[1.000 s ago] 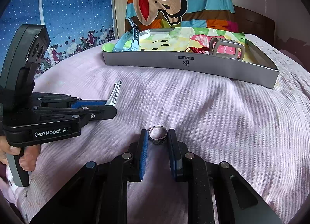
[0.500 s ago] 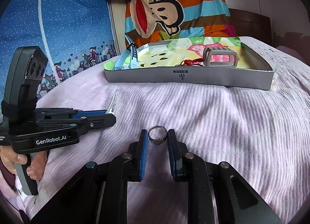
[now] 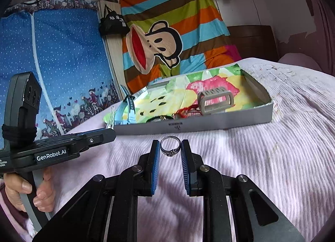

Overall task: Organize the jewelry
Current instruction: 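Carry the hair clip into the tray with left tool while right tool carries the ring there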

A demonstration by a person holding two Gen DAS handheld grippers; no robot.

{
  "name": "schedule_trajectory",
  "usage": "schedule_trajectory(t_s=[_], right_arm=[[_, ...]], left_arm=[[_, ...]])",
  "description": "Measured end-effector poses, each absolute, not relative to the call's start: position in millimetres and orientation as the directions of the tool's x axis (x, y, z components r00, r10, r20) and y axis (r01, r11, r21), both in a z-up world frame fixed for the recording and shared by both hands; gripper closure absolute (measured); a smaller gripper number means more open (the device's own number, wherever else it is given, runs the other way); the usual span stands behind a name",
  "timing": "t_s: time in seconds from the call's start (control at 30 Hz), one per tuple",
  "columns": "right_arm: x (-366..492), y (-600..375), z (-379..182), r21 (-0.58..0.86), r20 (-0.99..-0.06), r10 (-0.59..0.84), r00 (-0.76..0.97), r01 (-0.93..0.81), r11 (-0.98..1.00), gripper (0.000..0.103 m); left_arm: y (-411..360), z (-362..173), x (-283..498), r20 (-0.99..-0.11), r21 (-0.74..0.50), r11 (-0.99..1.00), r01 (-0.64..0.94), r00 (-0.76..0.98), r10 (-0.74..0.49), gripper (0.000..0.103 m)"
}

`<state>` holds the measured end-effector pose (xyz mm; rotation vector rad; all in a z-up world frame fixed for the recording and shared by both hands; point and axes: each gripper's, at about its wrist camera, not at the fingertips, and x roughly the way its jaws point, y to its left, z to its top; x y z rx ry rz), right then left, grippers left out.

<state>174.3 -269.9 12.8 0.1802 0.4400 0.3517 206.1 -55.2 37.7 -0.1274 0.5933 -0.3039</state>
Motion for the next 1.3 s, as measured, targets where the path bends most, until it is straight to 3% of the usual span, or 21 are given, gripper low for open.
schedule_trajectory(t_s=[0.33, 0.93, 1.3], right_arm=[[227.8, -275.1, 46.1, 0.183, -0.356, 0.333, 0.873, -0.285, 0.941, 0.085], [273.4, -268.1, 12.9, 0.195, -0.463, 0.342, 0.818, -0.282, 0.939, 0.085], [274.4, -267.1, 11.0, 0.184, -0.479, 0.334, 0.812, -0.28, 0.942, 0.085]], left_arm=[[-64.7, 35.3, 260.6, -0.561, -0.196, 0.954, 0.228, 0.772, -0.299, 0.088], [-67.1, 3.7, 289.3, -0.642, -0.189, 0.961, 0.202, 0.715, -0.277, 0.088], [-67.2, 2.6, 291.8, -0.651, -0.197, 0.96, 0.2, 0.705, -0.281, 0.087]])
